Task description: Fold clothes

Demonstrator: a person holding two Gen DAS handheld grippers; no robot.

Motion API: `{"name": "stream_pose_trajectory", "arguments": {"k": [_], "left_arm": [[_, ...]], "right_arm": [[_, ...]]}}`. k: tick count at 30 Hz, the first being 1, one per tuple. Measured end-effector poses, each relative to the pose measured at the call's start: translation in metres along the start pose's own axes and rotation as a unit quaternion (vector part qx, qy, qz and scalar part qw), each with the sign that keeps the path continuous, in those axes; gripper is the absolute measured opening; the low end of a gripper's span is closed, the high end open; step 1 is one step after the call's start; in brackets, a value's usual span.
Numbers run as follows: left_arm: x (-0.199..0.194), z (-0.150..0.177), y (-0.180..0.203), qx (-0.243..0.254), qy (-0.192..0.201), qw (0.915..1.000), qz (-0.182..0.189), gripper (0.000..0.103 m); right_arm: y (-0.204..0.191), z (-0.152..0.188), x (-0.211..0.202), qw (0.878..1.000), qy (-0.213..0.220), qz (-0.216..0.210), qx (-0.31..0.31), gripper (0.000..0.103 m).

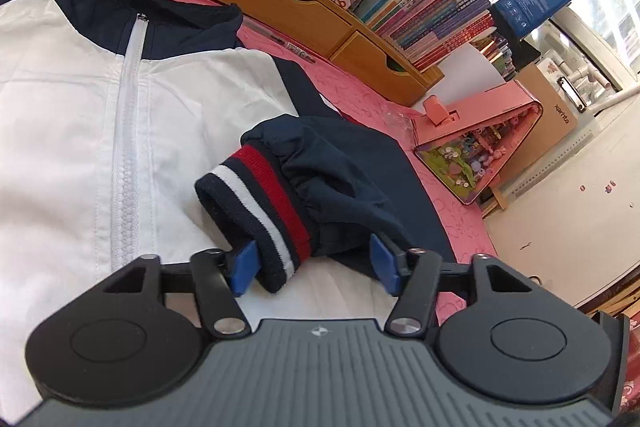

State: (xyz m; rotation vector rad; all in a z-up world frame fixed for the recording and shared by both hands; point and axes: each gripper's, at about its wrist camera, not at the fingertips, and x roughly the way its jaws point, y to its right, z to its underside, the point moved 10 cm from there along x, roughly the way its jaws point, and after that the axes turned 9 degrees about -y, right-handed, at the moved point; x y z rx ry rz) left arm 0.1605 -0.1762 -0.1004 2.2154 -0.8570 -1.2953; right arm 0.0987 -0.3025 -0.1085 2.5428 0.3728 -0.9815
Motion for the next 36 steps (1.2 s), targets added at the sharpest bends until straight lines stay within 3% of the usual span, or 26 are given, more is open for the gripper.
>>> {"name": "stream_pose_trajectory", "arguments": {"k": [4,6,7,9,11,13,15,16,22,28,33,36], "left_arm": [[-0.006,-0.004,0.007,0.037,0.042,0.9982,-0.023,0.004],[-0.005,-0.006,0.005,0.029,0.038,0.9985,-0.026,0.006],[-0.005,-0.007,0.004,0.025,0.037,0.9986,-0.028,0.010],[0.002,-0.010,-0.003,-0.012,0.027,0.9993,-0.021,0.047],[0.008,-0.014,-0.008,-0.052,0.031,0.9981,0.010,0.057],[0.009,-0.020,-0.014,-0.093,0.050,0.9942,0.021,0.051],[0.009,-0.024,-0.021,-0.117,0.057,0.9913,0.021,0.003],[0.008,-0.027,-0.024,-0.128,0.061,0.9896,0.021,0.003],[-0.043,-0.057,-0.021,-0.081,0.114,0.9899,0.019,0.003],[-0.101,-0.091,-0.053,-0.037,0.161,0.9826,-0.084,0.003],[-0.099,-0.076,-0.092,0.022,0.116,0.9709,-0.208,0.007],[-0.089,-0.062,-0.109,0.051,0.093,0.9620,-0.251,0.014]], "right_arm": [[0.001,0.000,0.001,1.000,-0.002,-0.002,0.003,0.103],[0.002,0.000,0.001,1.000,-0.002,-0.003,0.004,0.103],[0.002,0.000,0.001,1.000,-0.002,-0.003,0.004,0.103],[0.002,0.000,0.001,1.000,-0.003,-0.005,0.006,0.103],[0.003,0.000,0.001,1.000,-0.004,-0.008,0.009,0.103],[0.003,0.000,0.001,1.000,-0.005,-0.009,0.011,0.103],[0.003,0.000,0.002,1.000,-0.006,-0.010,0.012,0.103],[0.003,0.000,0.002,1.000,-0.006,-0.011,0.013,0.103],[0.004,0.001,0.002,1.000,-0.008,-0.014,0.017,0.103],[0.007,0.001,0.002,0.999,-0.011,-0.021,0.023,0.103],[0.008,0.002,0.003,0.999,-0.016,-0.034,0.035,0.103],[0.009,0.001,0.002,0.999,-0.016,-0.033,0.036,0.103]]}}
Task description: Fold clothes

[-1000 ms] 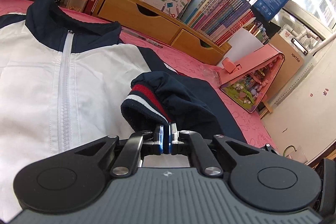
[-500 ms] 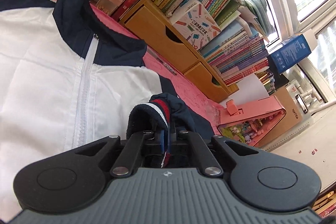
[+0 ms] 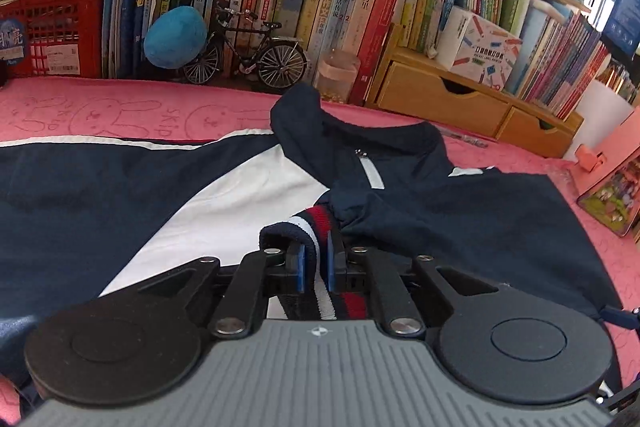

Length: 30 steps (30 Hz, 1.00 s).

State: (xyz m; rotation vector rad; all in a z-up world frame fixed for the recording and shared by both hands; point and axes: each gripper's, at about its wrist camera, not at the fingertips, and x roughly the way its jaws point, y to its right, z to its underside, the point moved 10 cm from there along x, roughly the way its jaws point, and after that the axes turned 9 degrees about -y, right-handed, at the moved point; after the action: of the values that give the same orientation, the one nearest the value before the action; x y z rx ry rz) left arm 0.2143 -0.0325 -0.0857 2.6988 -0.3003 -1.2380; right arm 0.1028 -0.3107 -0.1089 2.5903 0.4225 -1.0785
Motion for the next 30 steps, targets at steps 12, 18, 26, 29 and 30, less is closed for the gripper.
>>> {"name": "stream_pose_trajectory", "arguments": {"k": [12,18,26,29,30], "left_arm": [[-0.044,-0.014,-0.014,-0.055,0.086,0.9918,0.078,0.015],[-0.065,0.008,0.006,0.161,0.115,0.9773,-0.075,0.035],[-0.050,0.072,0.100,0.450,0.119,0.8800,-0.095,0.086],[-0.027,0.076,0.123,0.510,0.135,0.8372,-0.146,0.090],[-0.019,0.077,0.127,0.531,0.146,0.8149,-0.180,0.089]], "right_arm": [[-0.009,-0.003,-0.007,0.995,0.026,0.078,-0.052,0.103],[-0.009,-0.004,-0.007,0.996,0.025,0.076,-0.050,0.103],[-0.008,-0.005,-0.009,0.995,0.026,0.078,-0.052,0.103],[-0.009,-0.005,-0.009,0.995,0.027,0.082,-0.056,0.103],[-0.010,-0.005,-0.009,0.994,0.028,0.085,-0.058,0.103]]}}
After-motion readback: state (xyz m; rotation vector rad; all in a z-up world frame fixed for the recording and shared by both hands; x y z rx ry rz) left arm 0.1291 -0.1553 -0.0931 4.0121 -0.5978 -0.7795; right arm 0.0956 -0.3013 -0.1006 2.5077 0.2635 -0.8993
